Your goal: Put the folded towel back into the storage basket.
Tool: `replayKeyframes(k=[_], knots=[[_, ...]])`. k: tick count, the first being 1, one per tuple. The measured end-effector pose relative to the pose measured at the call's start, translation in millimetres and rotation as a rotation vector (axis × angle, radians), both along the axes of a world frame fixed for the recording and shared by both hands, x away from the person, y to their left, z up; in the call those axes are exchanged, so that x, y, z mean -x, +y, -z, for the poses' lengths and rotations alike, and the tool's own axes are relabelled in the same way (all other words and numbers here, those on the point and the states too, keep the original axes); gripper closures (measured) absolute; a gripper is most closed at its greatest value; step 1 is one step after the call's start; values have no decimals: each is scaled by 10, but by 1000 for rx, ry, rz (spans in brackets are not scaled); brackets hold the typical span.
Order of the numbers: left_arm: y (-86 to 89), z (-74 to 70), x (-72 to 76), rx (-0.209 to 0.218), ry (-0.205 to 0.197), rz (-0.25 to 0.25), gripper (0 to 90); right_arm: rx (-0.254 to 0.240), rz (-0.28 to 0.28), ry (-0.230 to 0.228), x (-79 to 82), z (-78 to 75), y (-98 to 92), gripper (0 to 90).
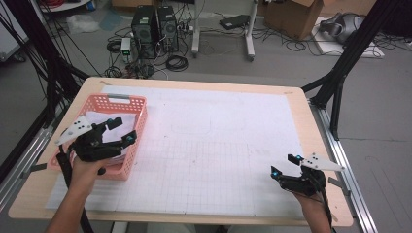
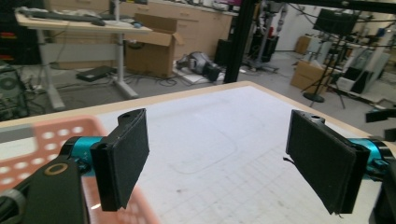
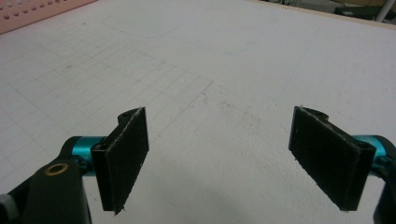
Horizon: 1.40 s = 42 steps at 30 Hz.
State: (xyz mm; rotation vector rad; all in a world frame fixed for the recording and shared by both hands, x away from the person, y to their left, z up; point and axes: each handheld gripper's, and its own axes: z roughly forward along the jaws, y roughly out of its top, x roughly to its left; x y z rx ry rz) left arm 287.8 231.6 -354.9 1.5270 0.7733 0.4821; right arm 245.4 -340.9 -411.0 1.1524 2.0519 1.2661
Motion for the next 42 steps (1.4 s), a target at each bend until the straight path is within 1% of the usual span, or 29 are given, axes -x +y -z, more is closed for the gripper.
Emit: replayKeyframes(k=[2,3,4,5,7,8,11,14,16,18,19,20,27,31,35,37,42], knots=[[-100,18,16,-4,-2,10,217,-5,2,-1,7,-2,-11,188],[-100,18,16,-4,-2,10,217,-8,3,-1,12,-3,-20,188],[-148,29,19,-3,-2,18,217,-8,3,-1,12,-3,-20,188],[-244,51,21,-5,-6,32,217,-9,3,-3,15,-1,-32,188],[-338,78,15,-2,-7,49,218,-3,0,-7,14,1,-51,188],[-382,91,11,-6,-6,54,219,-7,3,0,23,-1,-54,188],[-506,122,2,-11,-2,75,220,-6,4,-8,39,-4,-78,188],[-603,149,4,-11,0,90,220,-4,12,-13,57,-6,-103,188],[-631,162,6,-10,0,94,221,-4,20,-15,68,-10,-111,188],[-701,209,24,-4,2,105,221,9,26,-21,80,-15,-115,188],[-720,229,34,-10,0,110,221,10,25,-27,86,-19,-117,188],[-747,247,43,-15,8,118,221,10,26,-29,95,-24,-117,187],[-859,340,89,-49,16,140,222,13,25,-45,117,-34,-97,187],[-869,359,105,-41,22,139,222,13,24,-42,138,-35,-80,188],[-881,365,117,-48,21,142,222,19,23,-44,144,-35,-77,187],[-894,372,118,-45,23,144,222,20,21,-48,141,-33,-74,188],[-919,392,115,-49,31,152,223,17,21,-39,138,-27,-70,188]])
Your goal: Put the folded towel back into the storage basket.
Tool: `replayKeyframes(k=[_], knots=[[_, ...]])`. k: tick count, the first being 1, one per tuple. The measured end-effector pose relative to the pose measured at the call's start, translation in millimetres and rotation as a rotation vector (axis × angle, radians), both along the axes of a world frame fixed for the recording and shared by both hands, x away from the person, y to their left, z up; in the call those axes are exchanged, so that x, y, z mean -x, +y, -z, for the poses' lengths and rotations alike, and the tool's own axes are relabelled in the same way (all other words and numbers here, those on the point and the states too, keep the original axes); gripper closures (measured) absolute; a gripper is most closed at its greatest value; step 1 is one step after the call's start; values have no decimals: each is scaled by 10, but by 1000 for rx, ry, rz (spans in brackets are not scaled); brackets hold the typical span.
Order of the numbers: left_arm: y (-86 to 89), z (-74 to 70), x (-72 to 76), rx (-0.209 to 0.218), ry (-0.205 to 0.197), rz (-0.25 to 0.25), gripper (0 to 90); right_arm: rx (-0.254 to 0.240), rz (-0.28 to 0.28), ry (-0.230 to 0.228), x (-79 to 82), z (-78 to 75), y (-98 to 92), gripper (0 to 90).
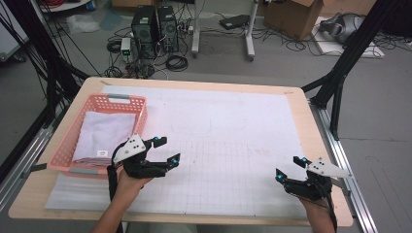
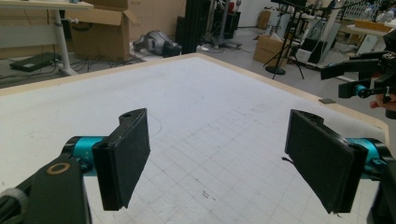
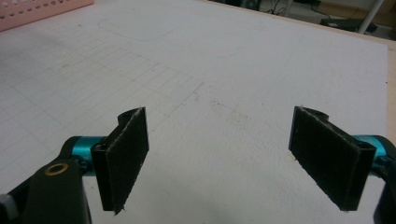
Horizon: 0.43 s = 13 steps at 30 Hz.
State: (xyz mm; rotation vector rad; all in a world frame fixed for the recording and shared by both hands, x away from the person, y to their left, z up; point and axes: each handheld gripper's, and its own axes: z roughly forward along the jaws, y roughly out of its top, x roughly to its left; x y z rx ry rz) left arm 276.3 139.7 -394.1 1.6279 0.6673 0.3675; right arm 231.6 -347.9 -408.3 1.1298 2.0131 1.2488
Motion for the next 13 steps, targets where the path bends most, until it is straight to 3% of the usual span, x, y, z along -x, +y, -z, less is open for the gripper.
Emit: replayKeyframes(k=[13], knots=[[-5,11,-13,-3,5,3,223,-4,-2,-1,-12,6,-10,188]])
